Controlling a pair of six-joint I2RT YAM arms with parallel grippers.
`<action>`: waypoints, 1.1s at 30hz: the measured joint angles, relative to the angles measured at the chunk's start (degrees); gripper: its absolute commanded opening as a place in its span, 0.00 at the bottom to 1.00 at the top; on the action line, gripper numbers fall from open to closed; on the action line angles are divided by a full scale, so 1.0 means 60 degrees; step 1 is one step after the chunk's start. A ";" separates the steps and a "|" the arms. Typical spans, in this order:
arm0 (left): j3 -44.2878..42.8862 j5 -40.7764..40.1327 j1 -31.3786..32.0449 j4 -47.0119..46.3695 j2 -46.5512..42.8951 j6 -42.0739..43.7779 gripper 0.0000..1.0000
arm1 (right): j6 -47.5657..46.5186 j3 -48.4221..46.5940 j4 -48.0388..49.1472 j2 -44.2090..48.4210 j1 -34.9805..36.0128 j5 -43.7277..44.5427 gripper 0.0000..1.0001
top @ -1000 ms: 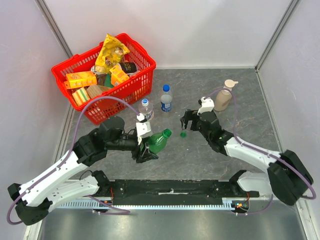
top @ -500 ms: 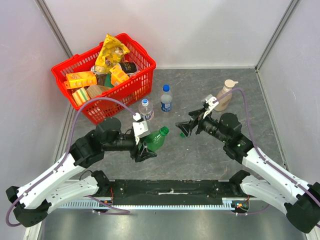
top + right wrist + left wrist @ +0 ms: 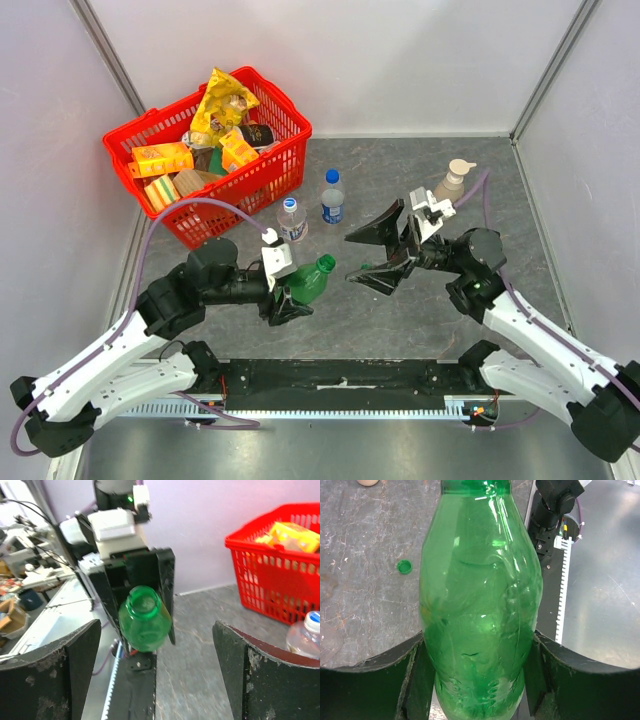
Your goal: Unscrew the bottle caps
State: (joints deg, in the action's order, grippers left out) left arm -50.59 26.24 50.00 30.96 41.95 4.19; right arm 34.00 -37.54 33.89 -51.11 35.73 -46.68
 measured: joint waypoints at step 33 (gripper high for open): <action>0.0062 0.0350 0.0000 -0.0033 -0.0004 -0.0018 0.25 | 0.2302 -0.0353 0.3829 -0.2681 0.1734 0.0087 0.10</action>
State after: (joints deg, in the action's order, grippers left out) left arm -50.22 28.34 50.00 30.76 41.93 4.08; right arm 47.81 -39.66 56.86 -67.20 46.13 -46.15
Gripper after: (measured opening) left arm 0.662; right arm 0.332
